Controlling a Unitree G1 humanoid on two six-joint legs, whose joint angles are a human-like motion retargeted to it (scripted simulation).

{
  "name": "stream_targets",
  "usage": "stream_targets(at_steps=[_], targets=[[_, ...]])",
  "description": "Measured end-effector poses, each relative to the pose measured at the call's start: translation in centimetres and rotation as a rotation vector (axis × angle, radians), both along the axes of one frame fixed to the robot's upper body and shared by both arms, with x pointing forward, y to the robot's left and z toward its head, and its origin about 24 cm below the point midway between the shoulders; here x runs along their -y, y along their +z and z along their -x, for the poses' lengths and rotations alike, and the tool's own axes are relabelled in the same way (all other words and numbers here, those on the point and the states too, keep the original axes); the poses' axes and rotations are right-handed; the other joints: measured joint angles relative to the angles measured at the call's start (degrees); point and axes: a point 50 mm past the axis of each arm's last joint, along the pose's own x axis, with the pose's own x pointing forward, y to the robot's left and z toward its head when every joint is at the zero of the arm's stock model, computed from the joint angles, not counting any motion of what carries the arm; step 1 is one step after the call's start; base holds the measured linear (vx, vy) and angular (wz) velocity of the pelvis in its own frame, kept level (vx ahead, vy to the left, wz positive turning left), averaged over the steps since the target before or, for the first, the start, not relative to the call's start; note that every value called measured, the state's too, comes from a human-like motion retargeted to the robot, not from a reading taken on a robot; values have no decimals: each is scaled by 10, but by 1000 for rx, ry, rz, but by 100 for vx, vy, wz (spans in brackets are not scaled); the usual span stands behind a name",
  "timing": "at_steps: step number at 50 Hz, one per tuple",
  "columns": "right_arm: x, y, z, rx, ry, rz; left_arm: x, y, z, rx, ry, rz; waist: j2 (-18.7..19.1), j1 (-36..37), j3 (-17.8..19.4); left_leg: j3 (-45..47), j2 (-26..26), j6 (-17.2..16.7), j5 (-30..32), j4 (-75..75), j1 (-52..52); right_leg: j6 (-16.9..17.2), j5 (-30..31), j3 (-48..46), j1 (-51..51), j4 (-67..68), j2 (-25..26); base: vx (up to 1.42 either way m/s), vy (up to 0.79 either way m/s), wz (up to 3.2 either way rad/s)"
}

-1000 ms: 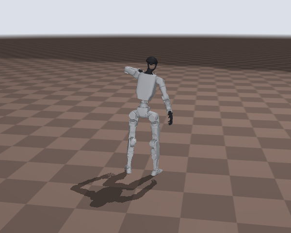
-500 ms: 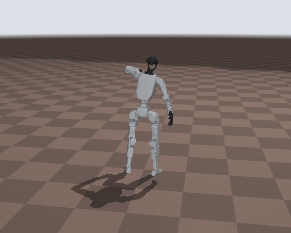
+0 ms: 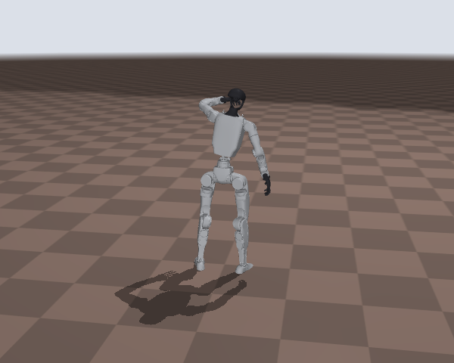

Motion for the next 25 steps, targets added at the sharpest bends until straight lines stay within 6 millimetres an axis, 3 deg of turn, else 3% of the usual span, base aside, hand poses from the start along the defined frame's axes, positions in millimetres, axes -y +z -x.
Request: stream_targets(at_steps=[5,7,10,13,17,21,25], targets=[[-3,-1,-2,-90,97,-27,-11,-100,21,-847,-137,13,7,3,1,17,3,-2,-3,1,7,0,1,14,-3,2,5,1,-3,-25],[-7,-2,-2,-100,116,-39,-10,-122,31,-1006,-176,-21,3,1,1,20,4,-2,-4,2,8,0,1,17,-3,2,6,0,0,0],[-14,-6,2,-91,100,-58,-5,-124,33,-965,-191,-53,-9,-2,-1,18,4,-1,-5,4,7,0,0,16,-2,2,5,0,0,0],[-16,-8,7,-78,69,-70,3,-91,17,-655,-158,-51,-17,-7,1,8,3,2,-5,4,5,0,-2,8,2,2,2,0,2,25],[-14,-9,11,-77,74,-60,13,-23,-3,-127,-65,-50,-24,-12,2,-8,1,5,-4,6,0,0,-3,-4,7,2,-1,-1,2,30],[-12,-8,7,-35,51,-37,15,40,-6,416,88,-60,-30,-15,5,-18,-1,7,-3,8,-5,0,-3,-12,9,1,-4,-1,1,11],[-10,-4,0,31,9,-6,9,70,1,773,215,-60,-31,-13,5,-19,-2,8,-1,9,-7,0,-1,-11,7,-1,-4,0,0,0]])
